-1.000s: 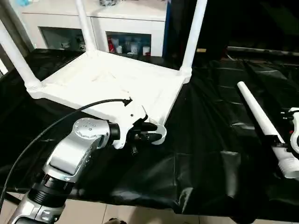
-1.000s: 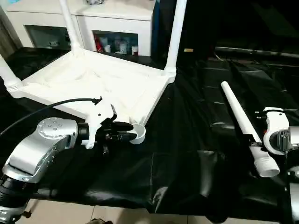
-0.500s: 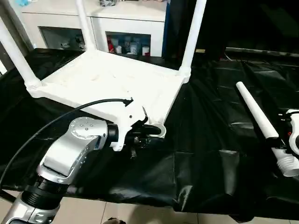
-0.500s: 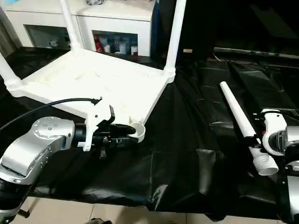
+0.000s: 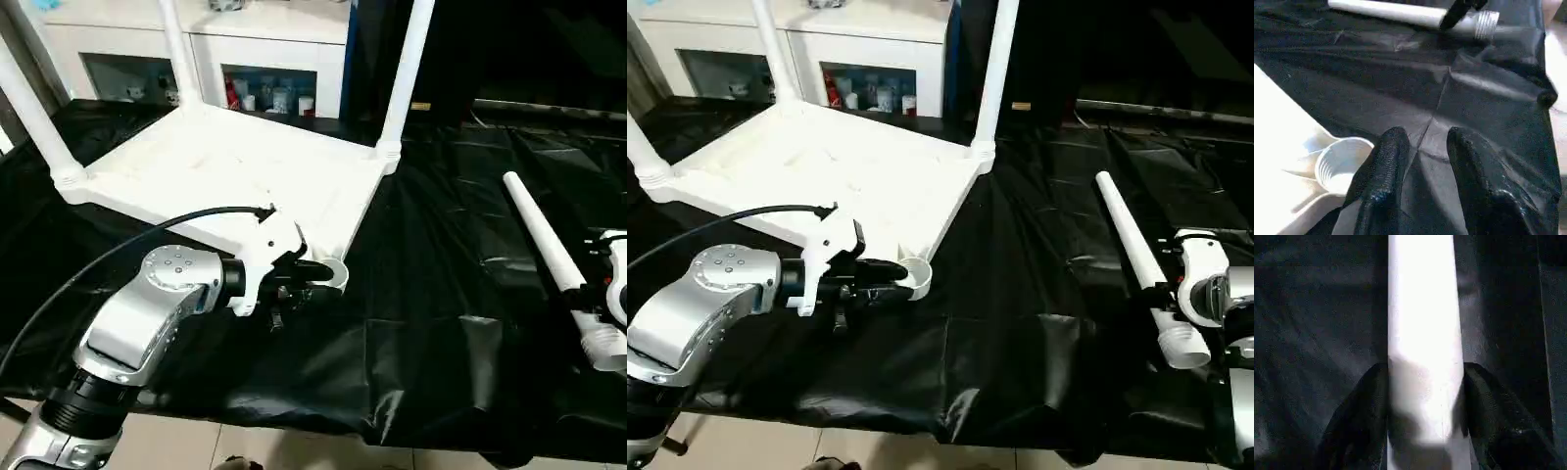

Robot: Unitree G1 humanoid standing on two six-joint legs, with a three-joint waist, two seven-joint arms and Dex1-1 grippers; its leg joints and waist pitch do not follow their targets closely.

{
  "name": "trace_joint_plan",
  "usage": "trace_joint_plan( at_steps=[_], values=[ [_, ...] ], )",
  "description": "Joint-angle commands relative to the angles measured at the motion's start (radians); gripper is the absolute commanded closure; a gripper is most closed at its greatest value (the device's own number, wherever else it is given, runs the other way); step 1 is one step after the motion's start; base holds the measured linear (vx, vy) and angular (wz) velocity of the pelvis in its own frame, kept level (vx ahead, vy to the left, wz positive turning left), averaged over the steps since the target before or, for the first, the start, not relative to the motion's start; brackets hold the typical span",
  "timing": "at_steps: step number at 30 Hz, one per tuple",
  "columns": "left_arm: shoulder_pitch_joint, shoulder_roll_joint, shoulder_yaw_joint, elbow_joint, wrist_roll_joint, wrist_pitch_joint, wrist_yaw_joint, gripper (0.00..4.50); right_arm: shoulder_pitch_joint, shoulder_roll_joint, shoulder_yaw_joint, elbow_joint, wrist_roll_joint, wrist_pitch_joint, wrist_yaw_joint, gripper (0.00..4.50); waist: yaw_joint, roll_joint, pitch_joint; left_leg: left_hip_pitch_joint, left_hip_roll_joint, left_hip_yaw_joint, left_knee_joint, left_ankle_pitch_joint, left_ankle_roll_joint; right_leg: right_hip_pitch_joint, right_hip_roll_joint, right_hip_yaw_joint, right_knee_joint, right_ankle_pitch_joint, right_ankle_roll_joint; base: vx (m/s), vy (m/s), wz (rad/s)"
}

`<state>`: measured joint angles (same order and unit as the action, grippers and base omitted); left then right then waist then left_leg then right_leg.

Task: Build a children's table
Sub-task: Pick table leg

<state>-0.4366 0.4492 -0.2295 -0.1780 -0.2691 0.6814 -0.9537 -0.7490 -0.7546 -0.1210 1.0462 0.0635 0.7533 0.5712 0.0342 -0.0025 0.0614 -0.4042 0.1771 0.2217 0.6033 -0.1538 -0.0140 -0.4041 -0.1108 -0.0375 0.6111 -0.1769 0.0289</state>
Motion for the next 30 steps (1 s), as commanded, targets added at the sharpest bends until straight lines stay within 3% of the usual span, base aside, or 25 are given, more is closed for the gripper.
trace_joint_plan(
  at_steps=[1, 2, 3, 4, 5, 6, 8, 10, 11, 13, 15, 18, 19, 20, 24, 25, 27, 28, 30],
  values=[
    [-0.021, -0.027, 0.034, 0.034, -0.005, 0.008, 0.045, 2.8, -0.005, 0.017, -0.052, -0.102, 0.064, 0.001, 0.013, 2.64, 0.006, -0.022, -0.069, 0.03, 0.039, -0.029, -0.062, -0.347, -0.027, 0.024, -0.022, 0.016, -0.084, -0.398, -0.197, 0.0, 0.0, 0.0],
    [-0.042, -0.067, 0.067, 0.071, -0.011, 0.011, 0.096, 2.8, 0.026, 0.05, -0.096, -0.224, 0.133, 0.039, 0.048, 2.64, 0.004, -0.024, -0.069, 0.028, 0.038, -0.029, -0.064, -0.347, -0.025, 0.026, -0.02, 0.016, -0.086, -0.398, -0.19, 0.0, 0.0, 0.0],
    [-0.044, -0.072, 0.071, 0.075, -0.012, 0.011, 0.101, 2.8, 0.03, 0.054, -0.101, -0.238, 0.14, 0.043, 0.052, 2.64, 0.009, -0.024, -0.07, 0.031, 0.038, -0.027, -0.064, -0.341, -0.017, 0.025, -0.019, 0.018, -0.087, -0.388, -0.18, 0.0, 0.0, 0.0],
    [-0.058, -0.091, 0.091, 0.092, -0.02, 0.016, 0.125, 2.8, 0.047, 0.073, -0.12, -0.304, 0.176, 0.067, 0.069, 2.64, 0.011, -0.012, -0.072, 0.03, 0.038, -0.031, -0.066, -0.328, -0.016, 0.029, -0.021, 0.017, -0.084, -0.379, -0.182, 0.0, 0.0, 0.0],
    [-0.094, -0.137, 0.137, 0.136, -0.039, 0.017, 0.177, 2.8, 0.104, 0.133, -0.164, -0.474, 0.269, 0.085, 0.102, 2.64, 0.012, -0.01, -0.071, 0.031, 0.037, -0.028, -0.066, -0.322, -0.012, 0.029, -0.019, 0.018, -0.087, -0.367, -0.18, 0.0, 0.0, 0.0],
    [-0.107, -0.153, 0.151, 0.151, -0.047, 0.013, 0.192, 2.8, 0.13, 0.157, -0.176, -0.54, 0.307, 0.079, 0.121, 2.64, 0.018, -0.01, -0.073, 0.036, 0.039, -0.028, -0.066, -0.322, -0.005, 0.026, -0.019, 0.019, -0.087, -0.343, -0.18, 0.0, 0.0, 0.0],
    [-0.123, -0.175, 0.171, 0.168, -0.06, 0.021, 0.214, 2.8, 0.159, 0.186, -0.186, -0.614, 0.352, 0.078, 0.14, 2.64, 0.017, -0.013, -0.077, 0.029, 0.04, -0.032, -0.07, -0.302, 0.002, 0.032, -0.022, 0.015, -0.083, -0.311, -0.194, 0.0, 0.0, 0.0],
    [-0.152, -0.212, 0.2, 0.192, -0.085, 0.037, 0.25, 2.8, 0.207, 0.241, -0.21, -0.74, 0.436, 0.098, 0.158, 2.65, 0.028, -0.014, -0.076, 0.034, 0.041, -0.029, -0.07, -0.283, 0.003, 0.03, -0.024, 0.02, -0.084, -0.294, -0.204, 0.0, 0.0, 0.0],
    [-0.152, -0.212, 0.2, 0.192, -0.085, 0.037, 0.25, 2.8, 0.207, 0.241, -0.21, -0.74, 0.436, 0.098, 0.158, 2.65, 0.031, -0.012, -0.078, 0.036, 0.042, -0.031, -0.069, -0.276, 0.002, 0.029, -0.025, 0.019, -0.08, -0.291, -0.207, 0.0, 0.0, 0.0],
    [-0.203, -0.284, 0.248, 0.237, -0.129, 0.071, 0.303, 2.8, 0.282, 0.346, -0.232, -0.922, 0.561, 0.144, 0.149, 2.65, 0.037, -0.013, -0.078, 0.04, 0.043, -0.027, -0.069, -0.261, 0.004, 0.026, -0.024, 0.021, -0.08, -0.277, -0.208, 0.0, 0.0, 0.0],
    [-0.221, -0.32, 0.265, 0.25, -0.152, 0.1, 0.325, 2.8, 0.316, 0.4, -0.211, -0.998, 0.602, 0.152, 0.148, 2.65, 0.042, -0.003, -0.078, 0.036, 0.043, -0.033, -0.073, -0.264, 0.004, 0.03, -0.027, 0.019, -0.079, -0.272, -0.209, 0.0, 0.0, 0.0],
    [-0.236, -0.352, 0.27, 0.258, -0.168, 0.131, 0.34, 2.8, 0.351, 0.457, -0.189, -1.079, 0.629, 0.172, 0.142, 2.65, 0.052, -0.012, -0.078, 0.037, 0.046, -0.033, -0.078, -0.266, -0.016, 0.026, -0.028, 0.019, -0.081, -0.267, -0.201, 0.0, 0.0, 0.0],
    [-0.245, -0.367, 0.261, 0.256, -0.181, 0.143, 0.341, 2.8, 0.365, 0.485, -0.151, -1.113, 0.647, 0.171, 0.149, 2.65, 0.055, -0.011, -0.076, 0.036, 0.045, -0.033, -0.079, -0.271, -0.02, 0.026, -0.03, 0.02, -0.081, -0.279, -0.198, 0.0, 0.0, 0.0],
    [-0.245, -0.368, 0.261, 0.256, -0.182, 0.143, 0.341, 2.8, 0.365, 0.486, -0.149, -1.114, 0.647, 0.171, 0.15, 2.65, 0.056, -0.009, -0.075, 0.037, 0.044, -0.034, -0.081, -0.287, -0.028, 0.025, -0.031, 0.02, -0.085, -0.31, -0.184, 0.0, 0.0, 0.0],
    [-0.26, -0.397, 0.289, 0.261, -0.223, 0.156, 0.356, 2.8, 0.375, 0.509, -0.111, -1.148, 0.652, 0.178, 0.139, 2.66, 0.056, -0.011, -0.071, 0.039, 0.044, -0.036, -0.083, -0.315, -0.057, 0.022, -0.034, 0.022, -0.092, -0.37, -0.148, 0.0, 0.0, 0.0],
    [-0.275, -0.424, 0.323, 0.257, -0.266, 0.183, 0.367, 2.8, 0.375, 0.521, -0.095, -1.176, 0.659, 0.196, 0.124, 2.66, 0.055, -0.017, -0.071, 0.038, 0.044, -0.035, -0.085, -0.315, -0.056, 0.022, -0.033, 0.022, -0.094, -0.376, -0.144, 0.0, 0.0, 0.0],
    [-0.277, -0.432, 0.333, 0.25, -0.283, 0.201, 0.37, 2.8, 0.374, 0.524, -0.087, -1.19, 0.658, 0.201, 0.116, 2.66, 0.054, -0.013, -0.069, 0.036, 0.042, -0.038, -0.085, -0.322, -0.059, 0.022, -0.034, 0.02, -0.095, -0.399, -0.139, 0.0, 0.0, 0.0],
    [-0.277, -0.432, 0.334, 0.249, -0.286, 0.205, 0.37, 2.8, 0.374, 0.524, -0.085, -1.192, 0.658, 0.202, 0.114, 2.66, 0.055, -0.019, -0.069, 0.037, 0.043, -0.038, -0.085, -0.324, -0.059, 0.021, -0.036, 0.02, -0.097, -0.421, -0.127, 0.0, 0.0, 0.0],
    [-0.265, -0.438, 0.335, 0.235, -0.294, 0.222, 0.383, 2.8, 0.369, 0.521, -0.068, -1.199, 0.656, 0.2, 0.107, 2.66, 0.053, -0.019, -0.067, 0.036, 0.043, -0.04, -0.087, -0.334, -0.065, 0.018, -0.035, 0.021, -0.101, -0.441, -0.107, 0.0, 0.0, 0.0]
  ],
)
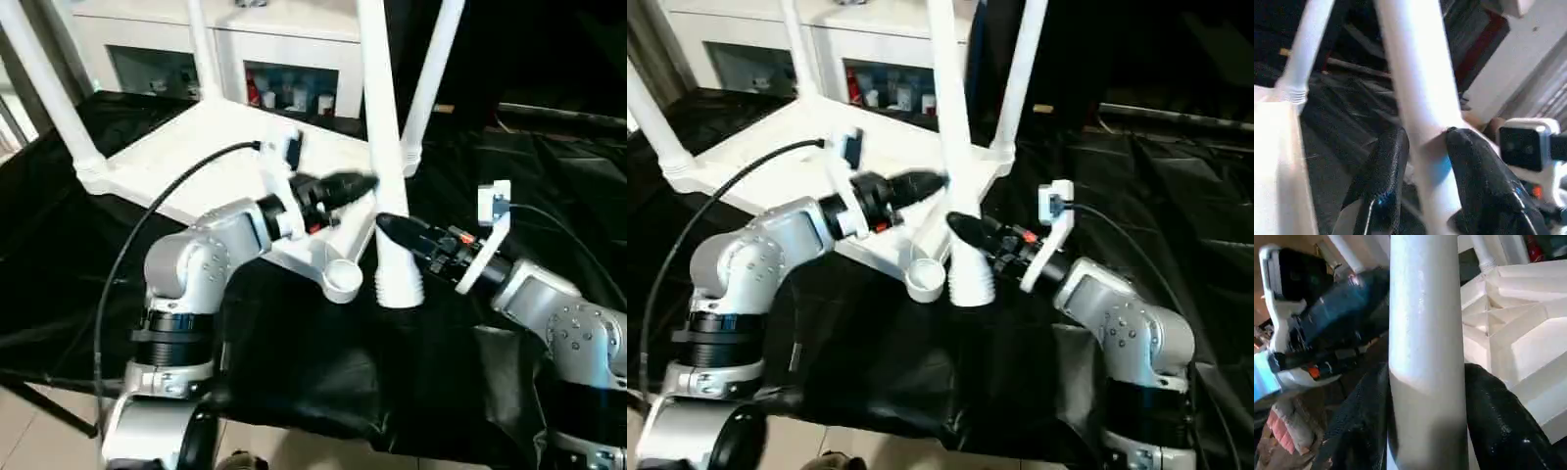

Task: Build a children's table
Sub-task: Pick table leg

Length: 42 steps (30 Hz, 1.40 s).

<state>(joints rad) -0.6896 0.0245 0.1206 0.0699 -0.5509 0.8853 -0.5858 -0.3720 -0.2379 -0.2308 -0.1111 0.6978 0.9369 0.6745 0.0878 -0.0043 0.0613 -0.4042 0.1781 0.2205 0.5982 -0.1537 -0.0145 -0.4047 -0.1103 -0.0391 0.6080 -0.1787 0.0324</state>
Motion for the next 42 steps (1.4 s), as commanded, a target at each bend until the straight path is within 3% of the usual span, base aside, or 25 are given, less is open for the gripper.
trace_joint_plan(
  at_steps=[1, 5, 6, 7, 12, 13, 16, 19, 20, 24, 25, 30, 33, 35, 37, 38, 39, 41, 42],
  values=[
    [-0.009, -0.015, -0.014, -0.015, -0.014, 0.021, 0.019, 2.8, -0.01, 0.002, 0.05, -0.044, 0.02, 0.017, 0.005, 2.66, 0.0, -0.017, -0.067, 0.036, 0.042, -0.039, -0.082, -0.335, -0.065, 0.018, -0.036, 0.023, -0.099, -0.443, -0.106, 0.0, 0.0, 0.0],
    [-0.006, -0.03, 0.023, -0.023, -0.055, 0.038, 0.039, 2.8, -0.017, -0.009, 0.093, -0.055, -0.011, 0.013, -0.005, 2.66, -0.001, -0.018, -0.067, 0.033, 0.041, -0.039, -0.083, -0.325, -0.07, 0.02, -0.035, 0.023, -0.098, -0.435, -0.094, 0.0, 0.0, 0.0],
    [-0.009, -0.037, 0.046, -0.024, -0.081, 0.053, 0.044, 2.8, -0.019, -0.012, 0.114, -0.054, -0.036, 0.007, -0.016, 2.66, -0.002, -0.017, -0.068, 0.034, 0.042, -0.039, -0.082, -0.32, -0.071, 0.019, -0.035, 0.023, -0.097, -0.428, -0.095, 0.0, 0.0, 0.0],
    [-0.011, -0.037, 0.061, -0.028, -0.106, 0.07, 0.043, 2.8, -0.025, -0.02, 0.158, -0.052, -0.089, -0.017, -0.035, 2.66, -0.003, -0.022, -0.068, 0.031, 0.041, -0.039, -0.083, -0.307, -0.073, 0.021, -0.035, 0.023, -0.095, -0.42, -0.096, 0.0, 0.0, 0.0],
    [-0.011, -0.028, 0.044, -0.017, -0.079, 0.06, 0.053, 2.43, -0.038, -0.033, 0.206, -0.057, -0.125, -0.034, -0.04, 2.66, -0.003, -0.019, -0.068, 0.034, 0.042, -0.037, -0.084, -0.31, -0.071, 0.019, -0.031, 0.025, -0.097, -0.4, -0.087, 0.0, 0.0, 0.0],
    [-0.012, -0.032, 0.045, 0.0, -0.07, 0.055, 0.066, 2.4, -0.047, -0.041, 0.24, -0.056, -0.152, -0.05, -0.041, 2.66, -0.002, -0.014, -0.069, 0.035, 0.043, -0.038, -0.085, -0.306, -0.075, 0.019, -0.03, 0.026, -0.095, -0.37, -0.089, 0.0, 0.0, 0.0],
    [-0.016, -0.047, 0.064, 0.013, -0.087, 0.07, 0.094, 2.4, -0.056, -0.037, 0.273, -0.043, -0.19, -0.083, -0.055, 2.66, 0.001, -0.015, -0.073, 0.033, 0.043, -0.036, -0.085, -0.279, -0.072, 0.024, -0.028, 0.025, -0.088, -0.298, -0.111, 0.0, 0.0, 0.0],
    [-0.006, -0.038, 0.063, -0.002, -0.107, 0.097, 0.086, 2.4, -0.066, -0.024, 0.279, -0.036, -0.211, -0.101, -0.078, 2.66, -0.001, -0.014, -0.074, 0.032, 0.041, -0.034, -0.083, -0.25, -0.059, 0.027, -0.028, 0.026, -0.08, -0.238, -0.138, 0.0, 0.0, 0.0],
    [0.009, -0.008, 0.032, -0.014, -0.085, 0.095, 0.072, 2.08, -0.073, -0.012, 0.276, -0.032, -0.215, -0.11, -0.096, 2.66, -0.001, -0.015, -0.074, 0.031, 0.041, -0.034, -0.082, -0.247, -0.056, 0.028, -0.028, 0.026, -0.08, -0.233, -0.142, 0.0, 0.0, 0.0],
    [0.032, 0.056, -0.059, -0.011, 0.009, 0.042, 0.044, 1.94, -0.077, -0.013, 0.283, -0.046, -0.223, -0.111, -0.104, 2.66, -0.001, -0.016, -0.076, 0.033, 0.042, -0.033, -0.08, -0.22, -0.04, 0.03, -0.028, 0.028, -0.078, -0.221, -0.135, 0.0, 0.0, 0.0],
    [0.033, 0.06, -0.066, -0.009, 0.017, 0.033, 0.042, 1.68, -0.077, -0.014, 0.284, -0.048, -0.224, -0.111, -0.103, 2.66, 0.0, -0.014, -0.075, 0.033, 0.043, -0.033, -0.081, -0.215, -0.039, 0.03, -0.028, 0.028, -0.079, -0.216, -0.134, 0.0, 0.0, 0.0],
    [0.033, 0.037, -0.05, -0.004, 0.007, 0.015, 0.058, 1.29, -0.083, -0.018, 0.296, -0.048, -0.25, -0.123, -0.101, 2.66, 0.0, -0.01, -0.076, 0.033, 0.042, -0.03, -0.08, -0.206, -0.049, 0.033, -0.026, 0.027, -0.071, -0.167, -0.167, 0.0, 0.0, 0.0],
    [0.025, 0.02, -0.028, 0.018, 0.005, -0.002, 0.112, 1.76, -0.089, -0.012, 0.297, -0.044, -0.252, -0.128, -0.119, 2.66, 0.0, -0.013, -0.074, 0.033, 0.041, -0.031, -0.08, -0.233, -0.051, 0.033, -0.028, 0.027, -0.076, -0.204, -0.16, 0.0, 0.0, 0.0],
    [0.013, -0.001, 0.017, 0.038, -0.001, -0.017, 0.162, 1.66, -0.09, -0.009, 0.304, -0.042, -0.261, -0.13, -0.133, 2.66, -0.001, -0.017, -0.075, 0.032, 0.041, -0.031, -0.08, -0.234, -0.051, 0.034, -0.028, 0.028, -0.077, -0.213, -0.155, 0.0, 0.0, 0.0],
    [0.002, -0.018, 0.056, 0.054, -0.01, -0.025, 0.201, 2.16, -0.09, -0.005, 0.312, -0.04, -0.275, -0.133, -0.149, 2.66, -0.001, -0.016, -0.075, 0.032, 0.041, -0.032, -0.078, -0.231, -0.052, 0.034, -0.029, 0.028, -0.077, -0.224, -0.148, 0.0, 0.0, 0.0],
    [-0.008, -0.033, 0.091, 0.069, -0.021, -0.027, 0.232, 2.11, -0.09, 0.001, 0.327, -0.032, -0.304, -0.141, -0.171, 2.66, -0.002, -0.015, -0.075, 0.032, 0.042, -0.033, -0.08, -0.237, -0.054, 0.033, -0.029, 0.027, -0.079, -0.233, -0.146, 0.0, 0.0, 0.0],
    [-0.01, -0.037, 0.1, 0.072, -0.024, -0.026, 0.239, 2.05, -0.092, 0.007, 0.334, -0.026, -0.318, -0.147, -0.183, 2.66, -0.003, -0.022, -0.075, 0.032, 0.041, -0.032, -0.079, -0.238, -0.053, 0.033, -0.028, 0.026, -0.08, -0.241, -0.142, 0.0, 0.0, 0.0],
    [-0.008, -0.042, 0.099, 0.072, -0.027, -0.027, 0.241, 2.38, -0.096, 0.02, 0.341, -0.017, -0.33, -0.153, -0.201, 2.66, -0.004, -0.02, -0.074, 0.029, 0.039, -0.034, -0.08, -0.24, -0.053, 0.033, -0.029, 0.026, -0.08, -0.255, -0.135, 0.0, 0.0, 0.0],
    [-0.007, -0.043, 0.098, 0.071, -0.03, -0.025, 0.245, 2.5, -0.1, 0.028, 0.347, -0.014, -0.335, -0.157, -0.21, 2.66, -0.003, -0.025, -0.076, 0.034, 0.041, -0.032, -0.079, -0.238, -0.052, 0.03, -0.028, 0.026, -0.081, -0.253, -0.133, 0.0, 0.0, 0.0]
  ],
)
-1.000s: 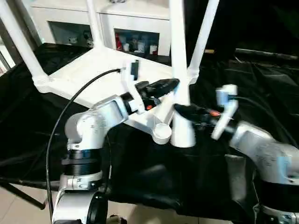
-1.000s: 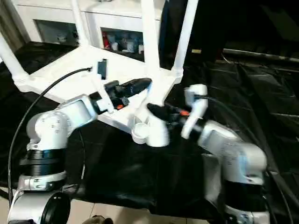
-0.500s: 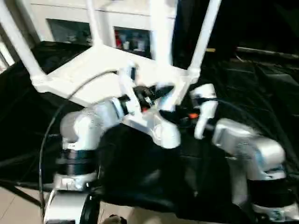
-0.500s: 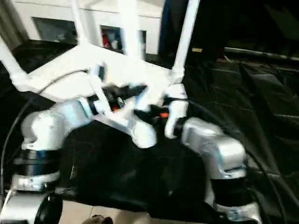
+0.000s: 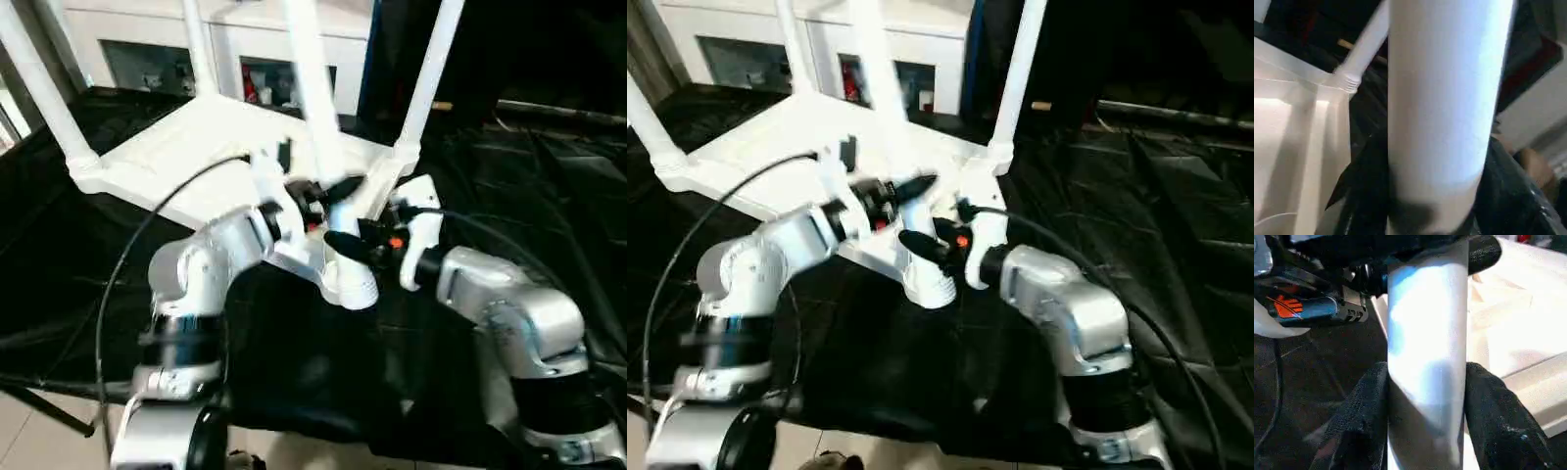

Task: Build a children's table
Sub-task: Pick table leg

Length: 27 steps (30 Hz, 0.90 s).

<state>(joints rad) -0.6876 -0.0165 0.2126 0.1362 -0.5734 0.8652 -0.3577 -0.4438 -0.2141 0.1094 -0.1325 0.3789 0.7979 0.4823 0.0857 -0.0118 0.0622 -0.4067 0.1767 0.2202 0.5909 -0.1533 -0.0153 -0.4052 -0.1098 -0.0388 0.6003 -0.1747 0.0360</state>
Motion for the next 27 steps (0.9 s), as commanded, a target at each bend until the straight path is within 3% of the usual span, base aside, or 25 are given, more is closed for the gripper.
trace_joint_plan(
  at_steps=[1, 4, 9, 11, 14, 16, 18, 22, 27],
  values=[
    [-0.009, -0.002, 0.006, 0.005, -0.007, -0.005, 0.018, 2.5, -0.028, 0.004, 0.007, 0.008, -0.017, -0.019, -0.019, 2.66, 0.0, -0.015, -0.077, 0.036, 0.043, -0.032, -0.071, -0.235, -0.05, 0.03, -0.029, 0.027, -0.071, -0.251, -0.138, 0.0, 0.0, 0.0],
    [-0.006, 0.004, -0.004, 0.001, 0.001, -0.006, 0.024, 2.63, -0.04, 0.025, 0.017, 0.023, -0.028, -0.03, -0.041, 2.66, -0.001, -0.009, -0.077, 0.035, 0.042, -0.033, -0.072, -0.222, -0.05, 0.031, -0.026, 0.026, -0.068, -0.207, -0.143, 0.0, 0.0, 0.0],
    [-0.002, 0.015, -0.006, -0.015, -0.006, 0.013, 0.017, 2.64, -0.049, 0.045, 0.02, 0.036, -0.051, -0.061, -0.06, 2.66, 0.004, -0.009, -0.08, 0.036, 0.042, -0.031, -0.069, -0.196, -0.044, 0.033, -0.026, 0.026, -0.061, -0.156, -0.154, 0.0, 0.0, 0.0],
    [-0.002, 0.035, -0.012, -0.023, -0.021, 0.015, -0.02, 2.64, -0.054, 0.065, -0.025, 0.039, 0.021, -0.036, -0.025, 1.96, 0.003, -0.008, -0.079, 0.036, 0.041, -0.031, -0.07, -0.201, -0.041, 0.034, -0.026, 0.026, -0.061, -0.158, -0.158, 0.0, 0.0, 0.0],
    [-0.002, 0.064, -0.03, -0.028, -0.033, 0.019, -0.075, 2.64, -0.059, 0.058, -0.059, 0.037, 0.086, 0.005, 0.018, 1.87, 0.002, -0.01, -0.078, 0.038, 0.04, -0.031, -0.07, -0.218, -0.039, 0.034, -0.026, 0.026, -0.063, -0.179, -0.16, 0.0, 0.0, 0.0],
    [-0.003, 0.13, -0.074, -0.048, -0.059, 0.035, -0.206, 2.64, -0.055, -0.012, -0.081, 0.008, 0.152, 0.073, 0.118, 1.54, 0.008, -0.012, -0.078, 0.041, 0.043, -0.032, -0.072, -0.217, -0.038, 0.035, -0.025, 0.025, -0.06, -0.192, -0.15, 0.0, 0.0, 0.0],
    [-0.004, 0.147, -0.083, -0.055, -0.07, 0.042, -0.241, 2.64, -0.052, -0.032, -0.084, 0.0, 0.159, 0.082, 0.141, 1.42, 0.008, -0.009, -0.078, 0.04, 0.043, -0.031, -0.072, -0.204, -0.046, 0.033, -0.025, 0.026, -0.057, -0.174, -0.155, 0.0, 0.0, 0.0],
    [-0.012, 0.233, -0.12, -0.096, -0.138, 0.072, -0.43, 2.64, -0.037, -0.125, -0.106, -0.008, 0.278, 0.195, 0.285, 1.37, 0.01, -0.009, -0.078, 0.041, 0.04, -0.028, -0.069, -0.202, -0.041, 0.037, -0.027, 0.025, -0.055, -0.159, -0.185, 0.0, 0.0, 0.0],
    [-0.043, 0.251, -0.084, -0.089, -0.196, 0.06, -0.507, 2.64, -0.031, -0.189, -0.059, -0.007, 0.288, 0.232, 0.343, 1.37, 0.011, -0.012, -0.076, 0.041, 0.042, -0.028, -0.069, -0.219, -0.054, 0.037, -0.031, 0.027, -0.057, -0.198, -0.196, 0.0, 0.0, 0.0]
  ],
)
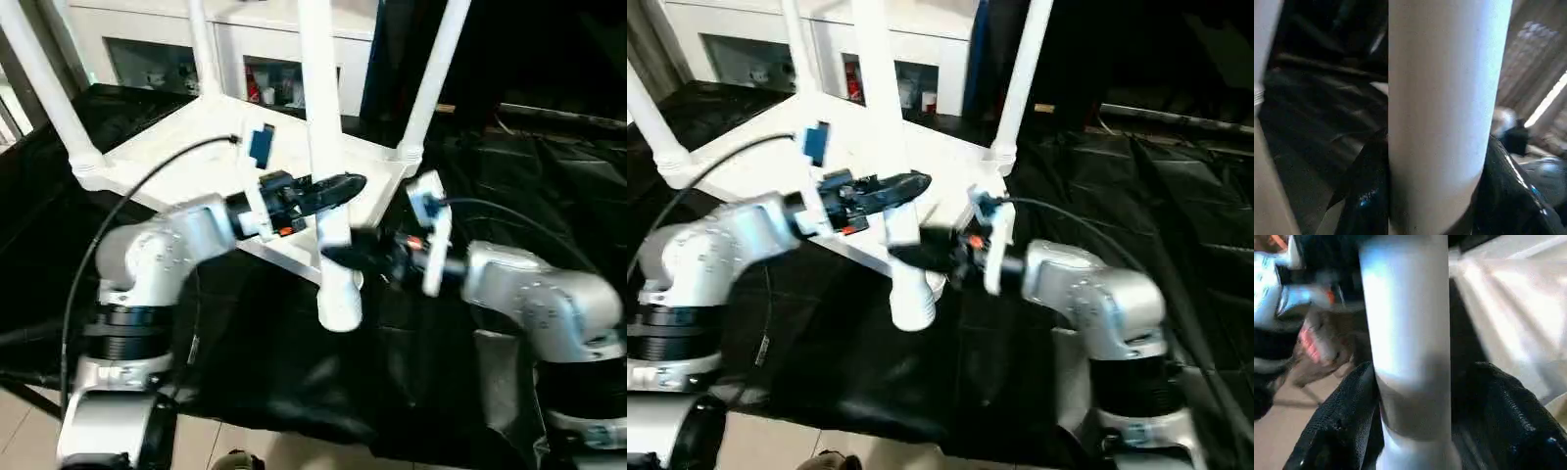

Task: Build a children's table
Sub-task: Pick table leg

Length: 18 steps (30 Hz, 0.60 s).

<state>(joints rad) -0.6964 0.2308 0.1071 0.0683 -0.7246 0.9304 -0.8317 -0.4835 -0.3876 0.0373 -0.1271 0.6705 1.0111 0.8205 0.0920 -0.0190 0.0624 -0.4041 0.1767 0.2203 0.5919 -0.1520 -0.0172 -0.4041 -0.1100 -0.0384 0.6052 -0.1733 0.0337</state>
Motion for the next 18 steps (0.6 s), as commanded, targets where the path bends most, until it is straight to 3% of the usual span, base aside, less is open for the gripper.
trace_joint_plan(
  at_steps=[1, 6, 9, 10, 17, 18],
  values=[
    [-0.036, 0.005, 0.028, -0.026, -0.06, -0.007, -0.048, 2.64, 0.009, -0.017, 0.016, -0.013, -0.005, 0.022, 0.005, 1.55, 0.004, -0.006, -0.076, 0.039, 0.042, -0.028, -0.07, -0.234, -0.057, 0.034, -0.032, 0.027, -0.064, -0.224, -0.191, 0.0, 0.0, 0.0],
    [-0.05, -0.004, 0.055, -0.03, -0.108, -0.015, -0.072, 2.64, 0.001, -0.01, 0.03, -0.005, -0.002, 0.035, -0.008, 2.07, 0.005, -0.01, -0.073, 0.04, 0.044, -0.033, -0.072, -0.278, -0.073, 0.03, -0.036, 0.028, -0.071, -0.323, -0.164, 0.0, 0.0, 0.0],
    [-0.049, -0.004, 0.053, -0.028, -0.109, -0.014, -0.075, 2.64, -0.002, -0.006, 0.034, -0.003, 0.002, 0.034, -0.009, 2.25, 0.004, -0.008, -0.072, 0.041, 0.044, -0.034, -0.075, -0.295, -0.086, 0.028, -0.033, 0.027, -0.072, -0.33, -0.155, 0.0, 0.0, 0.0],
    [-0.047, -0.004, 0.051, -0.024, -0.109, -0.013, -0.073, 2.64, -0.004, -0.001, 0.034, 0.001, 0.003, 0.03, -0.008, 2.25, 0.004, -0.002, -0.072, 0.042, 0.044, -0.036, -0.076, -0.303, -0.091, 0.026, -0.033, 0.027, -0.072, -0.336, -0.151, 0.0, 0.0, 0.0],
    [-0.042, 0.002, 0.046, -0.023, -0.108, -0.015, -0.059, 2.64, 0.002, 0.012, 0.035, -0.003, 0.0, 0.015, -0.026, 2.5, 0.005, -0.005, -0.074, 0.04, 0.043, -0.036, -0.076, -0.301, -0.095, 0.027, -0.033, 0.027, -0.07, -0.314, -0.15, 0.0, 0.0, 0.0],
    [-0.041, 0.002, 0.046, -0.022, -0.106, -0.016, -0.056, 2.29, 0.003, 0.013, 0.036, -0.003, -0.001, 0.014, -0.027, 2.51, 0.005, -0.003, -0.075, 0.041, 0.043, -0.035, -0.076, -0.296, -0.095, 0.027, -0.032, 0.027, -0.069, -0.302, -0.151, 0.0, 0.0, 0.0]
  ],
)
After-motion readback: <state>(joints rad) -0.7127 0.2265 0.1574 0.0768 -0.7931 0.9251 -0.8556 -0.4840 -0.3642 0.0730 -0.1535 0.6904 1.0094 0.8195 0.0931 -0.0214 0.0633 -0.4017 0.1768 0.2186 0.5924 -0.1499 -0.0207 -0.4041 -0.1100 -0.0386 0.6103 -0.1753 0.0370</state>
